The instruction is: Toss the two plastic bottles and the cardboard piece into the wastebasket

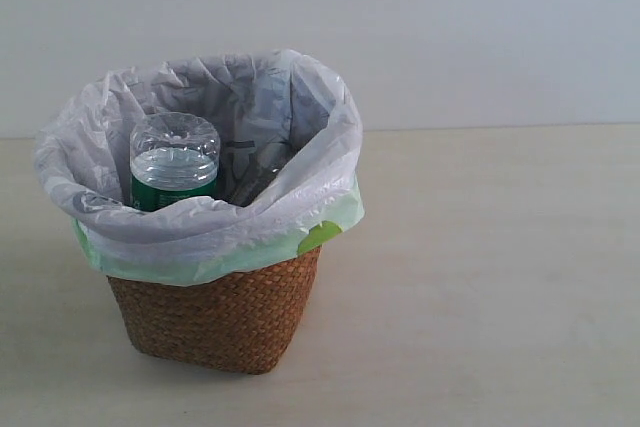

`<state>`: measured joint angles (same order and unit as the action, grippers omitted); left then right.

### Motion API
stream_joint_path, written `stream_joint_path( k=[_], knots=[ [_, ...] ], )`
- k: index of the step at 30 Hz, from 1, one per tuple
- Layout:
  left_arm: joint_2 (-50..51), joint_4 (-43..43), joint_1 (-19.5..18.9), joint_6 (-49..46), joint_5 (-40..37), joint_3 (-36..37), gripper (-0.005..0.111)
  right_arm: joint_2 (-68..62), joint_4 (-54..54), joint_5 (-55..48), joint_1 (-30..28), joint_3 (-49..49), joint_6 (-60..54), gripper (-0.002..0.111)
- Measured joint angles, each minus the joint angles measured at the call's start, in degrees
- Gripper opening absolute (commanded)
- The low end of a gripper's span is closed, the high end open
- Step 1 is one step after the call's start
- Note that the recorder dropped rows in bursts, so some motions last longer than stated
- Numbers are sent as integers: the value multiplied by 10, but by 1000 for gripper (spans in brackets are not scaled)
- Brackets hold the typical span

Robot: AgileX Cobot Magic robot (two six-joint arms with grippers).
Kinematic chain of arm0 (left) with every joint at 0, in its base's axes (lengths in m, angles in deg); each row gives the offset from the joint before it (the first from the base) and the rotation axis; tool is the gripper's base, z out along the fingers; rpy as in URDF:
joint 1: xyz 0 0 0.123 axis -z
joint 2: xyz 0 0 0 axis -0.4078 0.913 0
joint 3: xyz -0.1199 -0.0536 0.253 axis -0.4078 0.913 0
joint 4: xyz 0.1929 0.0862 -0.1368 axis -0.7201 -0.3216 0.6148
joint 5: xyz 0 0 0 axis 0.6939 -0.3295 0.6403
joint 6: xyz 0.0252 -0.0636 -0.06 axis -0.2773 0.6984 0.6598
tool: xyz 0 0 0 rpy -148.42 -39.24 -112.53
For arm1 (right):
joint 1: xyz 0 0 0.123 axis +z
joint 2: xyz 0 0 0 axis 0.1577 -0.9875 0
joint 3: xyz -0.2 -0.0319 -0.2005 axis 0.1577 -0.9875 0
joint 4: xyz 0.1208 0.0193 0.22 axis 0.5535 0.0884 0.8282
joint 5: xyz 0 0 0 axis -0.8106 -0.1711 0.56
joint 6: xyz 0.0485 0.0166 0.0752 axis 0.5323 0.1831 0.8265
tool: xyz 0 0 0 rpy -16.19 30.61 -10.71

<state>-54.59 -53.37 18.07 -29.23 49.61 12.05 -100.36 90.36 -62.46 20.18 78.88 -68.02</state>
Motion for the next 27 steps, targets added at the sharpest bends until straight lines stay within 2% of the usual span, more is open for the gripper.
stream_joint_path(
  k=[19,23,27],
  knots=[
    [0,0,0,0,0,0,108,414,-11,116,0,-244,15,0],
    [0,0,0,0,0,0,108,474,-11,134,-1,-297,33,0],
    [0,0,0,0,0,0,108,477,-19,159,-19,-376,41,0]
  ],
)
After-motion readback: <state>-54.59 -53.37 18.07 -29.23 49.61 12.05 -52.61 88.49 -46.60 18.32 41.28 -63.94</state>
